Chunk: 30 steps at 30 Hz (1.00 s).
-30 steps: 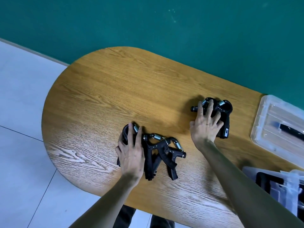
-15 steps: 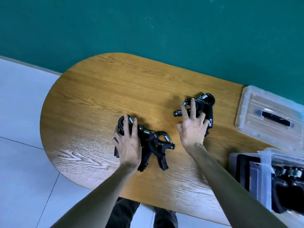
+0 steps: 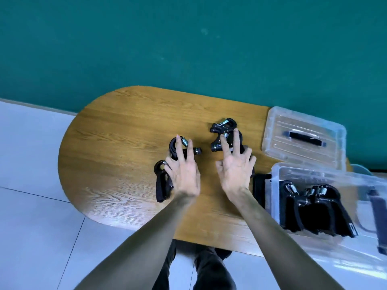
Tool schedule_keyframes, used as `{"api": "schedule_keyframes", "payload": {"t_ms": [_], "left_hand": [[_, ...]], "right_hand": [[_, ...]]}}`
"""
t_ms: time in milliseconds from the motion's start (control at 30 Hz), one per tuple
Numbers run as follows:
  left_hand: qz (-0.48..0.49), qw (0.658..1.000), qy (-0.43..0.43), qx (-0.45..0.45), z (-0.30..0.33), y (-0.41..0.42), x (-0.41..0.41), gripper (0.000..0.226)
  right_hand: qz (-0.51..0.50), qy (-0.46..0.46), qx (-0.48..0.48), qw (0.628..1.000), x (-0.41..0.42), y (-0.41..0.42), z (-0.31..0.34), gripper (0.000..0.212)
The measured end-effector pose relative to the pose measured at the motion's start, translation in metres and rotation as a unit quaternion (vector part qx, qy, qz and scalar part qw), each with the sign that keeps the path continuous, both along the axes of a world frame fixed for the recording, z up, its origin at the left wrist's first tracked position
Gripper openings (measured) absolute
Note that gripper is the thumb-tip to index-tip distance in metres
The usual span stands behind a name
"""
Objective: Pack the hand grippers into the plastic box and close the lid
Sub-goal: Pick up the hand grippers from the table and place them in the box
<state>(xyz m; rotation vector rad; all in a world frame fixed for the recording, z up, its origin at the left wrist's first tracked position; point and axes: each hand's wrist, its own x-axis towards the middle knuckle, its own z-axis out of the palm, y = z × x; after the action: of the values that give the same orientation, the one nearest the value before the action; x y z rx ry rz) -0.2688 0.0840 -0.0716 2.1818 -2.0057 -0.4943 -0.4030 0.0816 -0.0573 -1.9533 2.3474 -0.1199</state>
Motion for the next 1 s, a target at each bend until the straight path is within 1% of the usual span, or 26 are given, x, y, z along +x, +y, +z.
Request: {"api": "schedule_keyframes", "payload": {"t_ms": [67,167,267,467,600,700,867,1000], "left_hand": [[0.0,1.0,0.013,-0.002,0.019,0.007,-0.022,0.092],[-0.001,0.999,0.034,-0.025,0.047,0.021,-0.058,0.086],[-0.025,0.999,0.032,-0.036,0.067,0.037,-0.098,0.085],[-0.068,0.996,0.052,-0.029,0.089,0.069,-0.177,0.079],[-0.111,0.992,0.046,-0.036,0.088,0.093,-0.225,0.087],[-0.127,0.991,0.036,-0.029,0.086,0.111,-0.257,0.091],[-0.139,0.99,0.02,-0.006,0.06,0.138,-0.297,0.09],[-0.141,0.99,0.004,0.019,0.031,0.146,-0.308,0.085]], "right_hand": [[-0.005,-0.013,-0.009,1.0,-0.019,0.014,0.019,0.079],[0.003,-0.031,-0.012,0.999,-0.05,0.035,0.044,0.081],[-0.008,-0.055,-0.011,0.998,-0.083,0.055,0.068,0.081],[-0.059,-0.054,-0.022,0.997,-0.156,0.093,0.087,0.082],[-0.091,-0.051,-0.022,0.994,-0.206,0.125,0.083,0.082],[-0.12,-0.055,-0.005,0.991,-0.233,0.147,0.073,0.081],[-0.153,-0.069,0.034,0.985,-0.27,0.174,0.048,0.084],[-0.143,-0.082,0.056,0.985,-0.287,0.185,0.016,0.081]]}}
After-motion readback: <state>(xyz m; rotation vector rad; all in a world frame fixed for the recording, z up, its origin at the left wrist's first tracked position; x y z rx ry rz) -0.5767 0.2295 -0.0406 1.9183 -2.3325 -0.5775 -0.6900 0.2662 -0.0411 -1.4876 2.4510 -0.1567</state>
